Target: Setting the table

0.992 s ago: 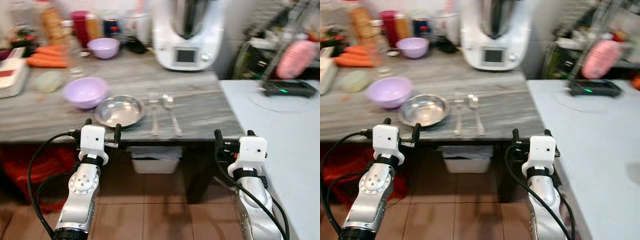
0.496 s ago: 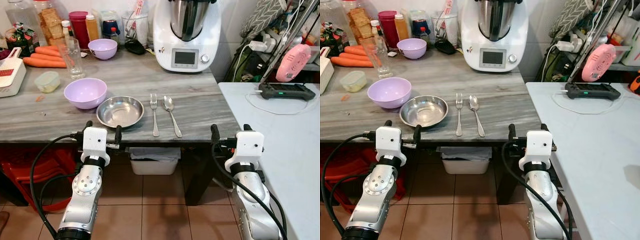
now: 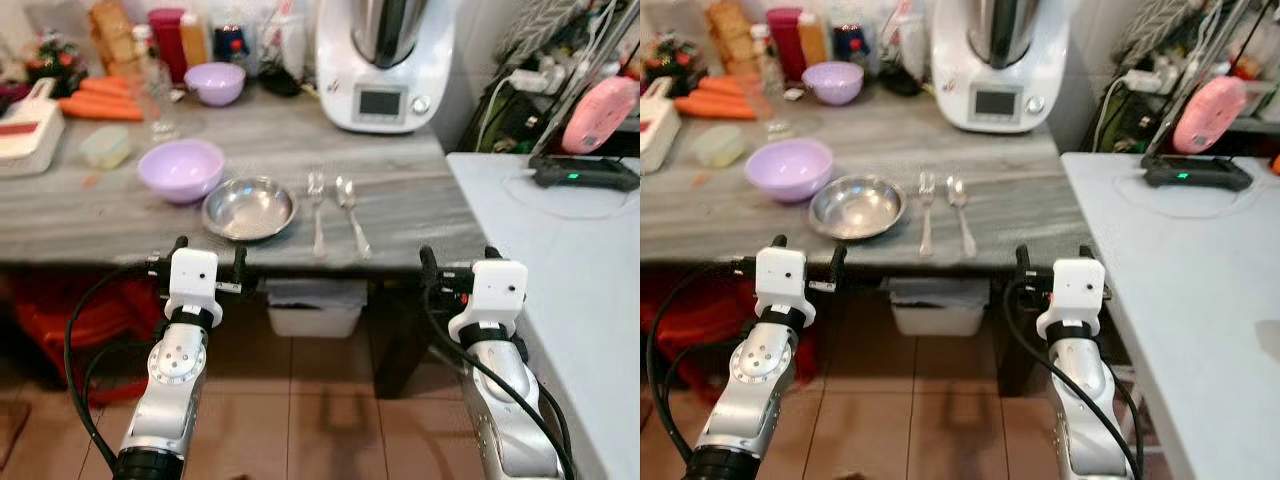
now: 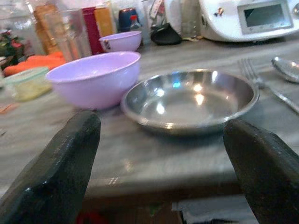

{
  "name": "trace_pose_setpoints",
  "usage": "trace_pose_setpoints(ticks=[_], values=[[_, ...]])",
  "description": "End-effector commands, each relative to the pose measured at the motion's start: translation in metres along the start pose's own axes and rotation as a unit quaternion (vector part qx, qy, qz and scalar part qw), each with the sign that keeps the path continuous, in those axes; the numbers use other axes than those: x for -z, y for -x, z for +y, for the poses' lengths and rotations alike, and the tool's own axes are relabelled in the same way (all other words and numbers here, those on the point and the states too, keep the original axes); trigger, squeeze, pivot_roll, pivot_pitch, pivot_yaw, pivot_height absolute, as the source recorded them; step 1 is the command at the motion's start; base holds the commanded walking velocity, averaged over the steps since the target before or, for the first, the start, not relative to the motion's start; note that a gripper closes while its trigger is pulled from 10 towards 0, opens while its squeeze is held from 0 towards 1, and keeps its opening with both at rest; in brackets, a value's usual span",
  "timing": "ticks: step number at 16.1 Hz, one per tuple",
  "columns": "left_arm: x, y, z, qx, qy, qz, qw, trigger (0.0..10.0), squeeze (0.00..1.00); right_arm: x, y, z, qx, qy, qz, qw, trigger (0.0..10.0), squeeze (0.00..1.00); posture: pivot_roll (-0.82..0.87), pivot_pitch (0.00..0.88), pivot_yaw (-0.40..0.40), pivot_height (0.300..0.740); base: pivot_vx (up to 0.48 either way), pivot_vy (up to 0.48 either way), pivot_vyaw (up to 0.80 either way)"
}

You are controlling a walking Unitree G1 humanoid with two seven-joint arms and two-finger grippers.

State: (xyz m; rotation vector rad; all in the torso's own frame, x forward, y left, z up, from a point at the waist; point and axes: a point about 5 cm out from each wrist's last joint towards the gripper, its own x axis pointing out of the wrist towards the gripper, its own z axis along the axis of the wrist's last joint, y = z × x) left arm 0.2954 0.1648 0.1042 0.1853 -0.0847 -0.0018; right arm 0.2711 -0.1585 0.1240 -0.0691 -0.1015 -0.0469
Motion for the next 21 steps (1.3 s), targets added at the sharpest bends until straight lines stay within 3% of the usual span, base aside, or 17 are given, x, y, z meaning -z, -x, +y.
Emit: trace_pose_setpoints(ticks=[1, 12, 17, 21], values=[[0.001, 0.000, 0.000, -0.001, -0.004, 0.001, 1.000, 10.0, 0.00, 0.002, -0.001, -0.001, 0.002, -0.005, 0.007, 1.000, 10.0, 0.00, 0.00, 0.000, -0.014, 0.740, -0.364, 0.000, 0.00], [0.001, -0.001, -0.003, 0.007, -0.004, -0.001, 1.000, 10.0, 0.00, 0.002, -0.004, -0.003, 0.012, -0.007, 0.010, 1.000, 10.0, 0.00, 0.00, 0.000, -0.013, 0.740, -0.368, 0.000, 0.00], [-0.005, -0.001, -0.008, 0.054, 0.013, -0.018, 0.998, 10.0, 0.00, 0.003, -0.004, -0.003, 0.018, -0.016, 0.014, 1.000, 10.0, 0.00, -0.01, 0.000, -0.010, 0.740, 0.000, 0.000, 0.00], [-0.005, -0.002, -0.012, 0.067, 0.008, -0.021, 0.997, 10.0, 0.00, 0.003, -0.006, -0.002, 0.024, 0.025, 0.007, 0.999, 10.0, 0.00, -0.01, 0.000, -0.006, 0.740, 0.000, 0.000, 0.00]])
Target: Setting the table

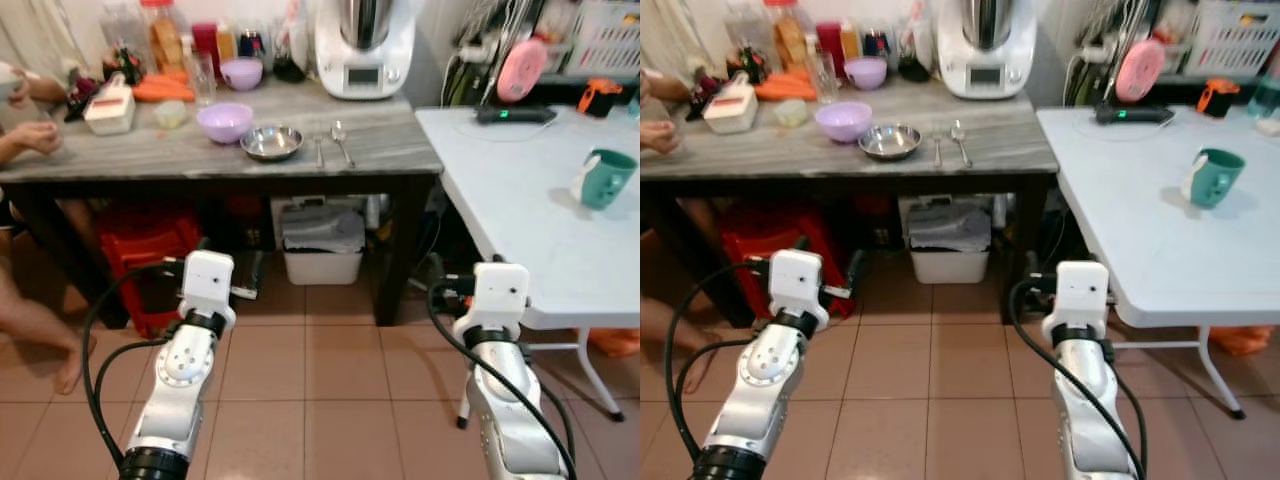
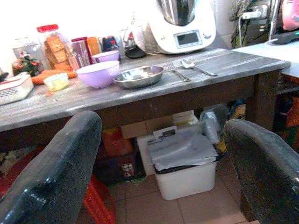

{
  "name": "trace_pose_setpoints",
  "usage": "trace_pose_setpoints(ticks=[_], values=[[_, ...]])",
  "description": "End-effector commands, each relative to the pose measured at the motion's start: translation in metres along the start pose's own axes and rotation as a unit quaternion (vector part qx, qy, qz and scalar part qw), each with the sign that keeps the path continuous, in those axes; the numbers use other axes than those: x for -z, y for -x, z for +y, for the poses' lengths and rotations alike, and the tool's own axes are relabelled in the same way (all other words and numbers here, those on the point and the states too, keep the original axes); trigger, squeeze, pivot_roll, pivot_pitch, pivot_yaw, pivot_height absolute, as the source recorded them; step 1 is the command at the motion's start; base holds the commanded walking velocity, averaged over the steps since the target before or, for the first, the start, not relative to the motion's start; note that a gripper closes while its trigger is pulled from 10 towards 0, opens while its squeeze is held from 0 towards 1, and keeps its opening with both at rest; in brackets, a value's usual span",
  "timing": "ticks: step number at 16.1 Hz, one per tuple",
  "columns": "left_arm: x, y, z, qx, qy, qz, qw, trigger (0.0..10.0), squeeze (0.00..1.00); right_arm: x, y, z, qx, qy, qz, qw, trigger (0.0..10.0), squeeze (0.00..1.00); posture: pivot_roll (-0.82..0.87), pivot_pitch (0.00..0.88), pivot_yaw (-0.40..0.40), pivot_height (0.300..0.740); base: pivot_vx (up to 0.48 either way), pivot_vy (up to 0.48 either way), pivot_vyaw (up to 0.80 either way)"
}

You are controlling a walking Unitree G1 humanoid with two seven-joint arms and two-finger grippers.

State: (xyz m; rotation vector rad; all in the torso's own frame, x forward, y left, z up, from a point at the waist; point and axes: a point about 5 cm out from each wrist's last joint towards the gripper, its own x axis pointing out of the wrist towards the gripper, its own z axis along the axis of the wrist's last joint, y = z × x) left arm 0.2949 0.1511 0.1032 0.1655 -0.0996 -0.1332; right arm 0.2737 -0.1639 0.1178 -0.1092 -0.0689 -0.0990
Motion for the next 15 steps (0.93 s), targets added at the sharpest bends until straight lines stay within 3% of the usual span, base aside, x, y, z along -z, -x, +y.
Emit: trace_pose_setpoints(ticks=[1, 4, 9, 15], values=[[-0.0040, -0.0027, 0.0019, 0.005, -0.004, -0.008, 1.000, 10.0, 0.00, -0.0048, -0.0038, 0.0026, -0.001, 0.006, -0.013, 1.000, 10.0, 0.00, -0.01, 0.000, -0.006, 0.740, 0.000, 0.000, 0.00], [-0.0042, -0.0034, -0.0011, 0.015, 0.002, -0.007, 1.000, 10.0, 0.00, -0.0055, -0.0048, -0.0009, 0.002, -0.001, -0.021, 1.000, 10.0, 0.00, -0.01, 0.000, -0.002, 0.740, 0.000, -0.249, 0.00], [-0.0046, -0.0044, 0.0002, 0.015, 0.005, -0.007, 1.000, 10.0, 0.00, -0.0051, -0.0037, 0.0087, -0.022, -0.018, -0.013, 1.000, 10.0, 0.00, -0.01, 0.000, -0.007, 0.740, 0.000, -0.291, 0.00], [-0.0041, -0.0044, -0.0023, 0.020, 0.014, -0.005, 1.000, 10.0, 0.00, -0.0038, -0.0031, 0.0017, -0.016, -0.023, -0.008, 1.000, 10.0, 0.00, -0.01, 0.000, -0.005, 0.740, 0.000, -0.308, 0.00]])
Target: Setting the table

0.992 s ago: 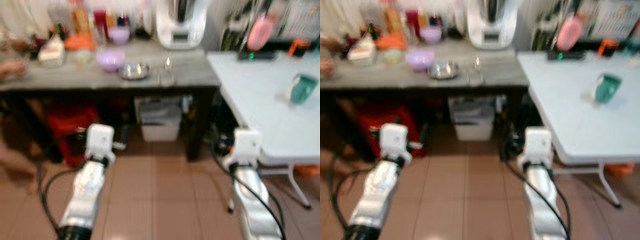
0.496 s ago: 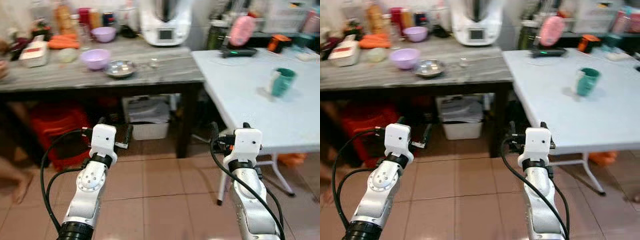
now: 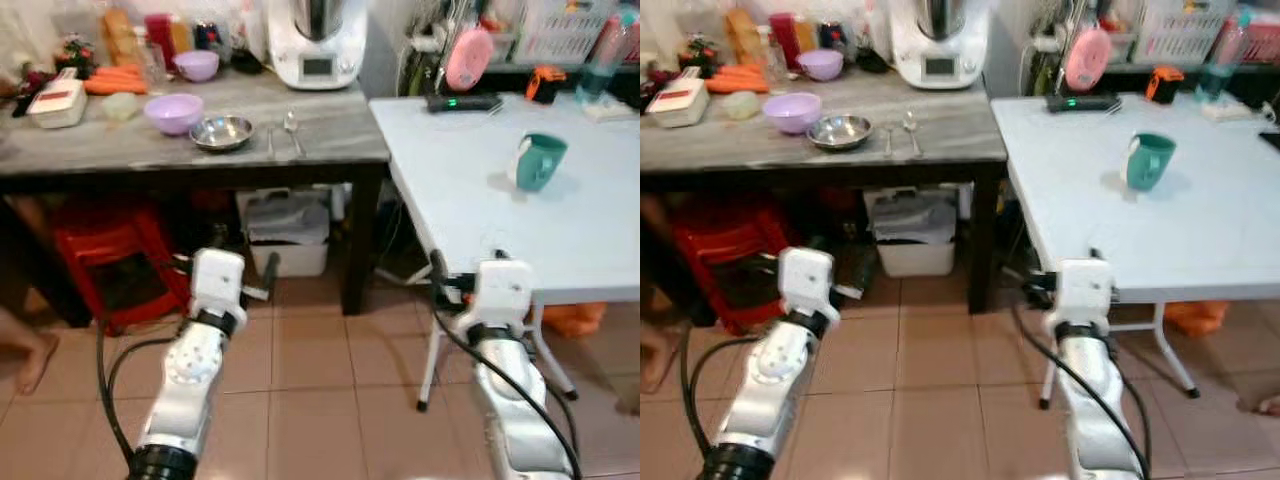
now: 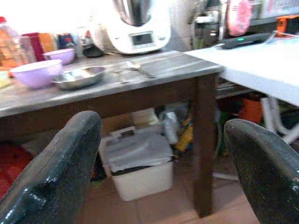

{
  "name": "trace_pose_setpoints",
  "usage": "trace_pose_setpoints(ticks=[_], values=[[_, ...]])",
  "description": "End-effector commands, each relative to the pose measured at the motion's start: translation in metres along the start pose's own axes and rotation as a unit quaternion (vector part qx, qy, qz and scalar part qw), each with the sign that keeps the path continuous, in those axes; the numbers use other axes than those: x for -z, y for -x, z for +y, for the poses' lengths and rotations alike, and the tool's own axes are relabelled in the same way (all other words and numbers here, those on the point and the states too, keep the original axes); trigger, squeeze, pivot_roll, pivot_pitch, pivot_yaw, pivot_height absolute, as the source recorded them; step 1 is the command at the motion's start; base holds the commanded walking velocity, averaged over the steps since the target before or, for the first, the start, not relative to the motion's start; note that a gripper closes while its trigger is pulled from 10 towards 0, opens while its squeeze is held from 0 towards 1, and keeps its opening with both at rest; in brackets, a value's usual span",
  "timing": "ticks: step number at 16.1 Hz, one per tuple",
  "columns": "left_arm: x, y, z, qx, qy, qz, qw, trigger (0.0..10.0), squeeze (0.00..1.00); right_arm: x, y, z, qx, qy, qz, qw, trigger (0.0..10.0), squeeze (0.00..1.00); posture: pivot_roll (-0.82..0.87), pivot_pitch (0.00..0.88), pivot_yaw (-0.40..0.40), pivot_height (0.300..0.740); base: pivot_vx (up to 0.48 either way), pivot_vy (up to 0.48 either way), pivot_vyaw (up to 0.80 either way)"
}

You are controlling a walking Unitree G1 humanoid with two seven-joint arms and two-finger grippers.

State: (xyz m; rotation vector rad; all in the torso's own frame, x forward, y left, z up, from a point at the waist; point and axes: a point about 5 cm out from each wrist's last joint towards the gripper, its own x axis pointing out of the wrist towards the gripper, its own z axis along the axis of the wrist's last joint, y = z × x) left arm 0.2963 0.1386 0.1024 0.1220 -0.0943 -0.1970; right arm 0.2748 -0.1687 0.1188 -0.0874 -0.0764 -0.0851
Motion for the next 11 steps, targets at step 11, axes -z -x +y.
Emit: trace_pose_setpoints(ticks=[11], values=[[-0.0033, -0.0013, 0.0103, -0.003, -0.005, -0.001, 1.000, 10.0, 0.00, -0.0061, -0.0072, 0.0042, 0.003, -0.014, -0.008, 1.000, 10.0, 0.00, -0.01, 0.000, -0.001, 0.740, 0.000, -0.294, 0.00]])
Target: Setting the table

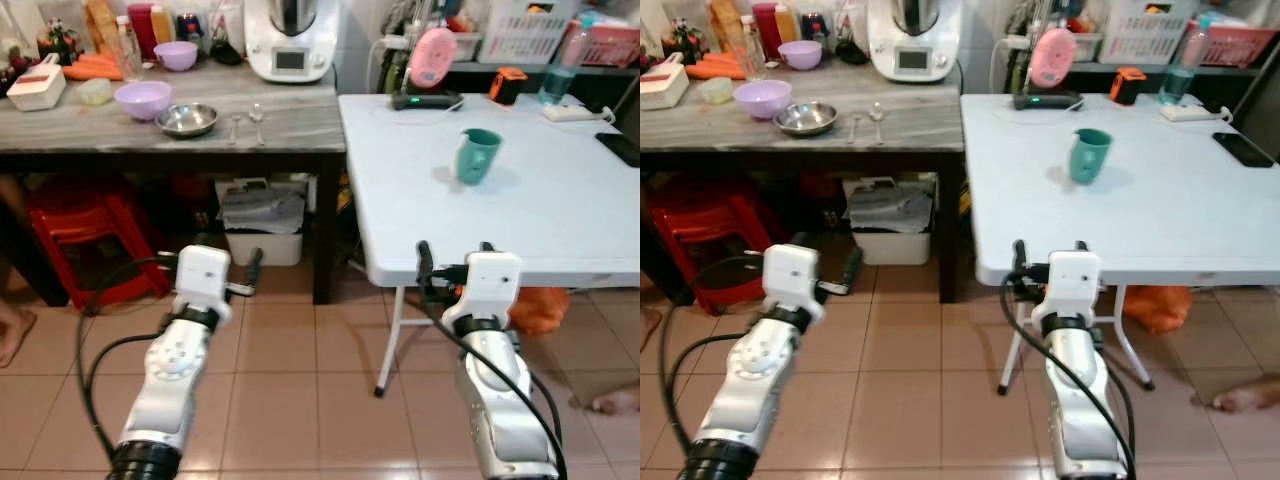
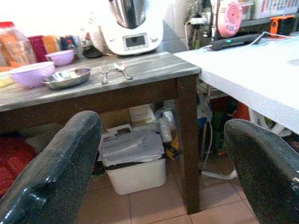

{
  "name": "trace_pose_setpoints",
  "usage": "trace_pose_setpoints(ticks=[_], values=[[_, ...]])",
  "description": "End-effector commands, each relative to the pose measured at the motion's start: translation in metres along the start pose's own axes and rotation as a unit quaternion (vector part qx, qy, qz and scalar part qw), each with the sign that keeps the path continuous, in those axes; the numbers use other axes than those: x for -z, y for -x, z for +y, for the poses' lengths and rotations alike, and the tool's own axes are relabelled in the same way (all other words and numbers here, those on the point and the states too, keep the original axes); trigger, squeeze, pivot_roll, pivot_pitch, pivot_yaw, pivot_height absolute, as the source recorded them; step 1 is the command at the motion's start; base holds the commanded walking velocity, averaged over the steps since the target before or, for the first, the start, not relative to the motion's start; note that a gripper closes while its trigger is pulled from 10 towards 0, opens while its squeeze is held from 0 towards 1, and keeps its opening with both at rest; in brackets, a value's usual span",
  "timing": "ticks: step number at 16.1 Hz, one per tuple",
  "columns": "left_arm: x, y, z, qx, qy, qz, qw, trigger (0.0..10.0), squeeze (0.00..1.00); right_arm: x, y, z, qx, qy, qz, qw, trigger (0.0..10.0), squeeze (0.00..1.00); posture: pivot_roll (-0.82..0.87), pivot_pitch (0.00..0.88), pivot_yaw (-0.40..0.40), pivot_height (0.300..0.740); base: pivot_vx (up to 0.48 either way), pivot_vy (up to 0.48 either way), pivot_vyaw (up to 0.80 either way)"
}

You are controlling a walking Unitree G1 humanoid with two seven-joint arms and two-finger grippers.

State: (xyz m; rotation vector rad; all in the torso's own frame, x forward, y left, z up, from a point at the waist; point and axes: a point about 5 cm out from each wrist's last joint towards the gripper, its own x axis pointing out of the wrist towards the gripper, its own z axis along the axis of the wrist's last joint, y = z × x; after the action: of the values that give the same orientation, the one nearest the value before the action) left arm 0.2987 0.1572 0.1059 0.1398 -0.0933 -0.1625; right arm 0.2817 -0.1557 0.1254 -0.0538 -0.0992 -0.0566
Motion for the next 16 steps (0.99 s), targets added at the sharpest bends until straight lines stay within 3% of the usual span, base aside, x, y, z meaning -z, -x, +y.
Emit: trace_pose_setpoints(ticks=[1, 13, 16], values=[[-0.0024, -0.0021, -0.0086, 0.014, 0.005, -0.003, 1.000, 10.0, 0.00, 0.0009, -0.0007, -0.0086, 0.016, 0.004, 0.003, 1.000, 10.0, 0.00, -0.01, 0.000, -0.002, 0.740, 0.000, -0.274, 0.00], [-0.0029, -0.0030, -0.0097, 0.024, 0.006, 0.000, 1.000, 10.0, 0.00, 0.0023, -0.0008, -0.0070, 0.024, 0.001, 0.004, 1.000, 10.0, 0.00, -0.01, 0.000, 0.009, 0.740, 0.000, -0.347, 0.00], [-0.0037, -0.0005, -0.0118, 0.044, 0.011, -0.009, 0.999, 10.0, 0.00, 0.0026, -0.0012, -0.0067, 0.024, 0.000, 0.005, 1.000, 10.0, 0.00, -0.01, 0.000, 0.009, 0.740, 0.000, 0.000, 0.00]])
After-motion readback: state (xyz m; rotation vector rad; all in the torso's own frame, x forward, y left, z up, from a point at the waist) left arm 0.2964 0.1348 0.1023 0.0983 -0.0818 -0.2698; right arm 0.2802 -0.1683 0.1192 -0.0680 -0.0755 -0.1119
